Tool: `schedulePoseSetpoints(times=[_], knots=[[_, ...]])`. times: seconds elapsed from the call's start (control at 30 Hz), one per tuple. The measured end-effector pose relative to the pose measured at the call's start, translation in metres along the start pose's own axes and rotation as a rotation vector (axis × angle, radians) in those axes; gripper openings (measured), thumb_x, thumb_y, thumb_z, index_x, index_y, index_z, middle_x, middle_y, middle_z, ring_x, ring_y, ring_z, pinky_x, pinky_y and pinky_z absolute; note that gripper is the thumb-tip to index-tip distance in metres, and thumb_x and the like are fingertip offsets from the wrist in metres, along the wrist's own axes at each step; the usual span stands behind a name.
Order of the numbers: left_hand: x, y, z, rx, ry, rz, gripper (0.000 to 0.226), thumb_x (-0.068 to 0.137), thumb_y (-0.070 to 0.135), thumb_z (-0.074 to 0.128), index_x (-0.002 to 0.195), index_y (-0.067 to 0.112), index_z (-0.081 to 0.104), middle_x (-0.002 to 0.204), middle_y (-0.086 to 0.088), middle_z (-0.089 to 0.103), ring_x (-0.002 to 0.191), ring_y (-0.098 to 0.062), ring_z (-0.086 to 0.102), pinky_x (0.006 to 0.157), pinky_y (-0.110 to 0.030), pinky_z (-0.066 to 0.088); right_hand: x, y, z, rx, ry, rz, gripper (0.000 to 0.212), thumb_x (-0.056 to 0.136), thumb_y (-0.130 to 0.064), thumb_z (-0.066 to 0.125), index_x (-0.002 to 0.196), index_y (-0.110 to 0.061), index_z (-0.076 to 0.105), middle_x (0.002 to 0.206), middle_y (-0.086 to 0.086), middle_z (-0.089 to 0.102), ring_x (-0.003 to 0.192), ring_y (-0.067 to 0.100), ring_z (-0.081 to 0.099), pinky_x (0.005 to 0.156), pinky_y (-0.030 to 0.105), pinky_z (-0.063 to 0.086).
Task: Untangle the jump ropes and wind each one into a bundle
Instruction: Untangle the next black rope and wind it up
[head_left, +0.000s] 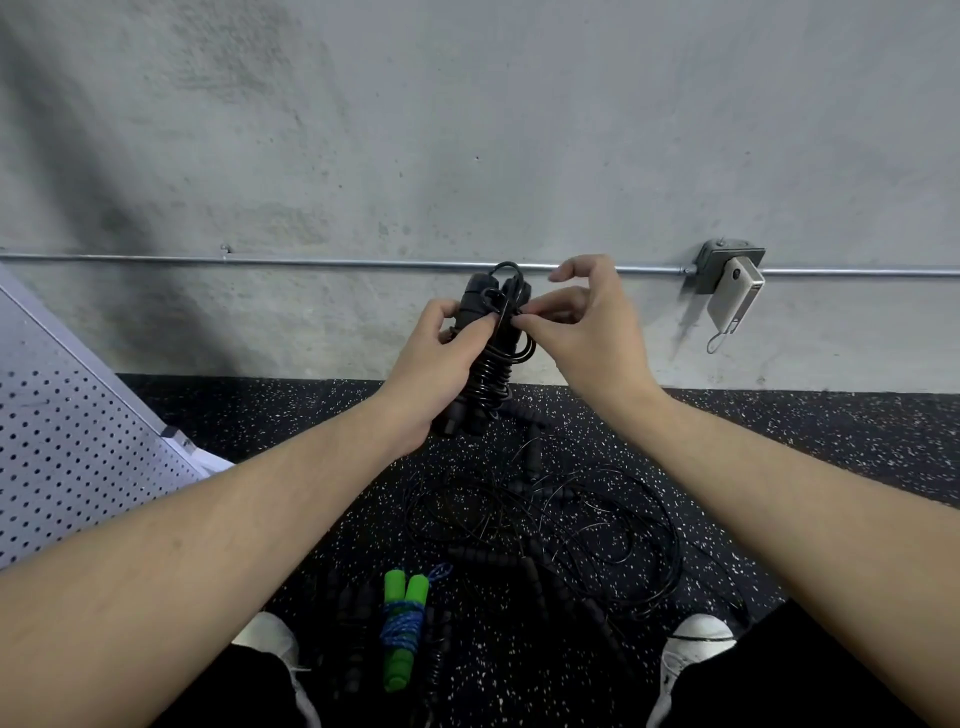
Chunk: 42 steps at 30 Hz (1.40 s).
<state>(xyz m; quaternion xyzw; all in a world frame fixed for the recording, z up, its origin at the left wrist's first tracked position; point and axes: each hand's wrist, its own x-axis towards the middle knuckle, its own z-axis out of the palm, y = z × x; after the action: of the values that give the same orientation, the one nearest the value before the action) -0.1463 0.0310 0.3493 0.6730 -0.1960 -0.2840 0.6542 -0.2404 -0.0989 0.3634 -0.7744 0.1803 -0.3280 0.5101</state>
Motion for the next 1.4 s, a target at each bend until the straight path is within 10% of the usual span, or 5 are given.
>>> schedulePoseSetpoints(times=[0.23, 0.4, 0.77, 1.13, 1.4], knots=[[0.001, -0.006, 0.001, -0.039, -0.012, -0.134, 0.022, 0.095, 0.044, 0.066, 0.109, 0.029, 0.058, 0.101, -0.013, 0.074, 0.083, -0.038, 0.074, 0.073, -0.060, 0.060, -0.010, 0.000, 0.007, -0.194, 0.024, -0.109, 0.030, 0.088, -0.014, 0.074, 0.092, -0.029, 0.048, 0.085, -0.017, 0.072, 0.074, -0.009, 0.060, 0.063, 0.010, 0.041], [0.000, -0.007, 0.001, -0.025, 0.034, -0.074, 0.018, 0.098, 0.042, 0.064, 0.110, 0.030, 0.056, 0.099, -0.011, 0.072, 0.077, -0.030, 0.072, 0.055, -0.039, 0.057, -0.005, 0.002, 0.010, -0.068, -0.038, -0.019, 0.032, 0.091, -0.010, 0.070, 0.098, -0.034, 0.050, 0.096, -0.011, 0.075, 0.071, -0.005, 0.062, 0.063, 0.010, 0.043], [0.007, -0.007, -0.019, 0.277, 0.007, -0.048, 0.021, 0.093, 0.046, 0.068, 0.105, 0.032, 0.058, 0.104, -0.005, 0.073, 0.087, -0.026, 0.074, 0.074, -0.044, 0.063, 0.003, 0.004, -0.005, -0.085, -0.196, 0.003, 0.031, 0.093, -0.023, 0.068, 0.111, -0.042, 0.052, 0.099, -0.009, 0.069, 0.084, 0.017, 0.072, 0.082, 0.038, 0.059], [0.013, -0.007, -0.023, 0.556, -0.102, 0.078, 0.019, 0.092, 0.042, 0.070, 0.106, 0.038, 0.059, 0.101, 0.006, 0.071, 0.084, -0.016, 0.072, 0.078, -0.036, 0.059, 0.011, 0.010, -0.022, -0.262, -0.283, 0.053, 0.040, 0.093, -0.024, 0.070, 0.130, -0.030, 0.059, 0.093, -0.003, 0.070, 0.072, 0.010, 0.072, 0.064, 0.017, 0.054], [0.010, -0.006, -0.025, 0.627, -0.154, 0.161, 0.024, 0.083, 0.057, 0.073, 0.095, 0.051, 0.053, 0.104, 0.018, 0.068, 0.077, -0.003, 0.069, 0.072, -0.029, 0.053, 0.021, 0.011, -0.025, -0.327, -0.229, -0.028, 0.015, 0.084, -0.018, 0.080, 0.080, -0.030, 0.071, 0.083, -0.008, 0.063, 0.074, 0.007, 0.057, 0.070, 0.021, 0.046]])
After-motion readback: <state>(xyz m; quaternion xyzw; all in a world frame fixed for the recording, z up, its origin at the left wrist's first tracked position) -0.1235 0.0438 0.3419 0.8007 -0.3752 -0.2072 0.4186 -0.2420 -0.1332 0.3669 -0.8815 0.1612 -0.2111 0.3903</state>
